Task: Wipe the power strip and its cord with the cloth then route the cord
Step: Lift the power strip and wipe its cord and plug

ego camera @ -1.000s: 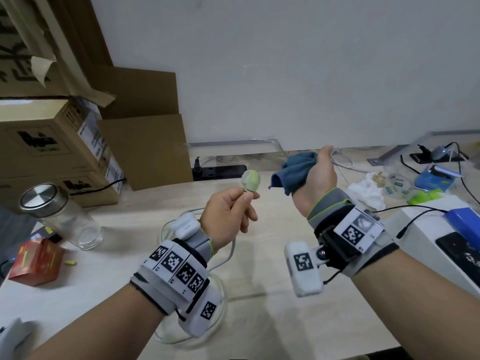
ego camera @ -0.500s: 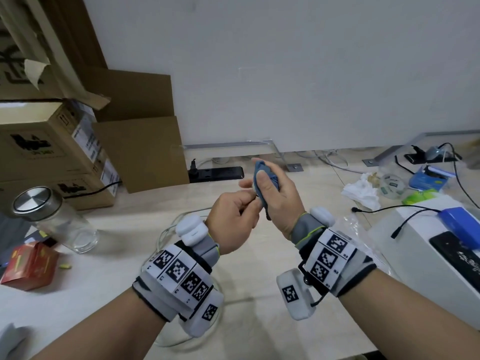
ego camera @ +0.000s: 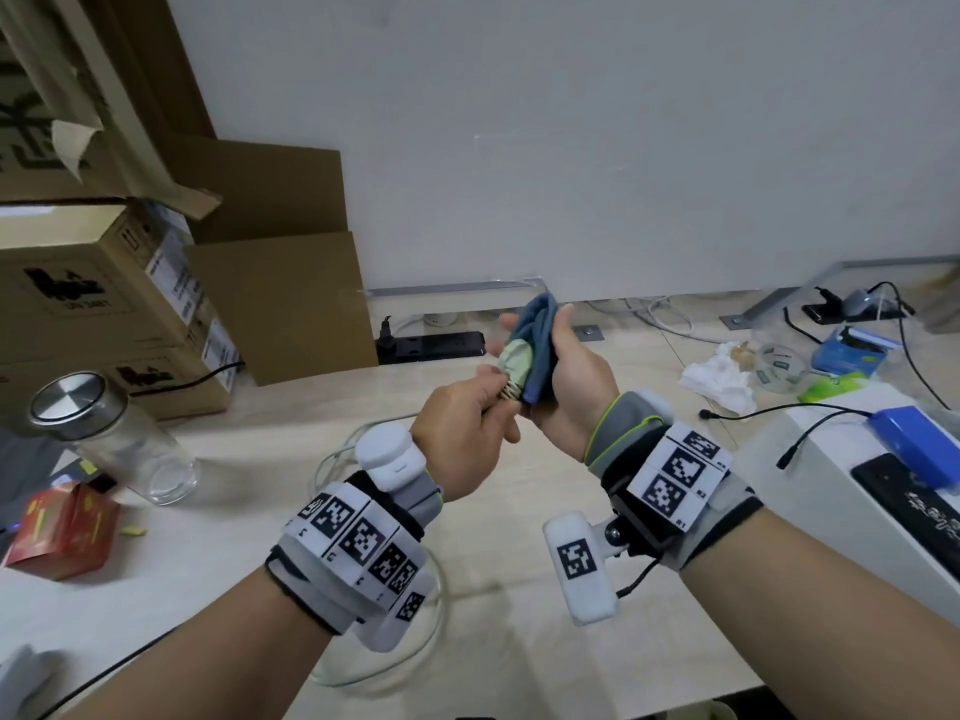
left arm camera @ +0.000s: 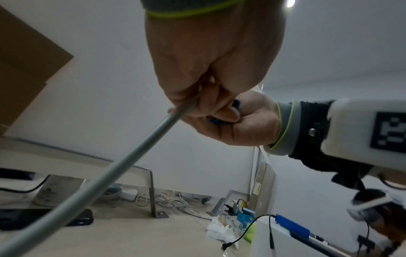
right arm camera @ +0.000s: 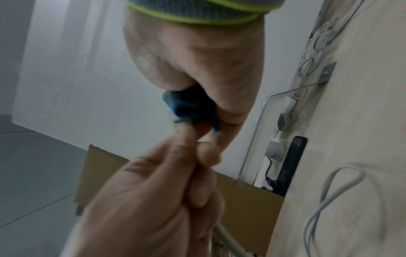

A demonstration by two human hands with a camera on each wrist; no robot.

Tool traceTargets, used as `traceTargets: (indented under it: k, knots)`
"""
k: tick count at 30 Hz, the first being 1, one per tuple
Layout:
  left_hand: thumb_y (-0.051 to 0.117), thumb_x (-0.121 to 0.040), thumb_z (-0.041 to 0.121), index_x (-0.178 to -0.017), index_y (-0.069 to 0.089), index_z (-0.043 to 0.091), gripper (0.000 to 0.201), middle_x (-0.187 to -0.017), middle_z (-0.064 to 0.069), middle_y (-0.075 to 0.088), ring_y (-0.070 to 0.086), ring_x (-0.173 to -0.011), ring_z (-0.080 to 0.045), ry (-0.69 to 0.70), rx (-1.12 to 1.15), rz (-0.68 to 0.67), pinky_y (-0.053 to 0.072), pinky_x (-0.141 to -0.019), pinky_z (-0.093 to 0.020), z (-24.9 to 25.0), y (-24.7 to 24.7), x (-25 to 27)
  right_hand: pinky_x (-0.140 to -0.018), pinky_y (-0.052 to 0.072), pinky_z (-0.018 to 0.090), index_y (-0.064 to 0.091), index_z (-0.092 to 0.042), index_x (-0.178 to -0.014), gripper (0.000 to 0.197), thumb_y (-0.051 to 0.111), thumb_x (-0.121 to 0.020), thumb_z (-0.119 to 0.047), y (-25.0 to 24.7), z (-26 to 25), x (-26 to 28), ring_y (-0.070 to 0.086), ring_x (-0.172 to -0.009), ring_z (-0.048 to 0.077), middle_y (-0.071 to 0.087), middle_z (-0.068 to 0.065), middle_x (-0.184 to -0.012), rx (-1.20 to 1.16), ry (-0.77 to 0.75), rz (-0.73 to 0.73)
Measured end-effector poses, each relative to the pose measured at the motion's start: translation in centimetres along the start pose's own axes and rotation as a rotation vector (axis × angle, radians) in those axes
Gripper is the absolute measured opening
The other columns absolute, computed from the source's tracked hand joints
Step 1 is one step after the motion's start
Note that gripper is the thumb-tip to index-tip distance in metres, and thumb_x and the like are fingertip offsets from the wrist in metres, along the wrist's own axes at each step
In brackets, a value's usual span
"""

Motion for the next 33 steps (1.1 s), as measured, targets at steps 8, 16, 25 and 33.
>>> traceTargets:
  k: [8,16,25,33]
  knots:
    - [0.049,-0.085,0.008,-0.072,0.060,0.009,0.017,-0.065,-0.014,0.065,0.052,-0.059,-0.037,0.001,-0.262,0.098,0.032,-0.053,-0.034,0.5,-0.2,-0.2,-0.068,0.040,0.034,0.054,-0.015,-0.088,0.046,0.030,-0.095,-0.054,0.2,0.0,1.9,0.055,-0.081,0.029,0.062,0.006,-0.087,1.231,-0.370,0.223]
    - [0.037,-0.085,0.030,-0.077,0.062,0.010,0.034,-0.065,-0.007,0.068,0.060,-0.062,-0.035,0.115,-0.298,0.050,0.047,-0.061,-0.045,0.2,0.2,0.2,-0.059,0.040,0.035,0.059,-0.008,-0.056,0.068,0.024,-0.095,-0.050,-0.6,-1.7,0.5,0.055,-0.067,0.035,0.062,0.012,-0.062,1.447,-0.418,0.189]
    - [0.049,-0.094,0.019,-0.067,0.056,0.010,0.029,-0.053,0.005,0.056,0.048,-0.051,-0.011,0.040,-0.039,0.014,0.039,-0.056,-0.031,-0.8,0.4,0.1,-0.042,0.025,0.022,0.039,-0.009,-0.046,0.053,0.038,-0.096,-0.028,-2.9,-1.1,0.0,0.031,-0.034,0.017,0.039,0.006,-0.036,0.778,-0.197,0.054]
    - [0.045,-0.098,0.028,-0.075,0.064,0.031,0.030,-0.052,0.015,0.046,0.039,-0.055,-0.007,-0.183,0.330,-0.012,0.033,-0.058,-0.028,-2.3,0.3,-0.2,-0.082,0.052,0.036,0.061,-0.018,-0.104,0.050,0.031,-0.093,-0.056,-2.6,-2.6,1.1,0.063,-0.089,0.020,0.068,0.006,-0.099,0.951,-0.570,-0.058]
Point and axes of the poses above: each hand's wrist, its own x-axis away from the middle knuckle, its own y-axis out of the palm, z = x × y, the point moved 5 cm from there along -x, towards the middle knuckle
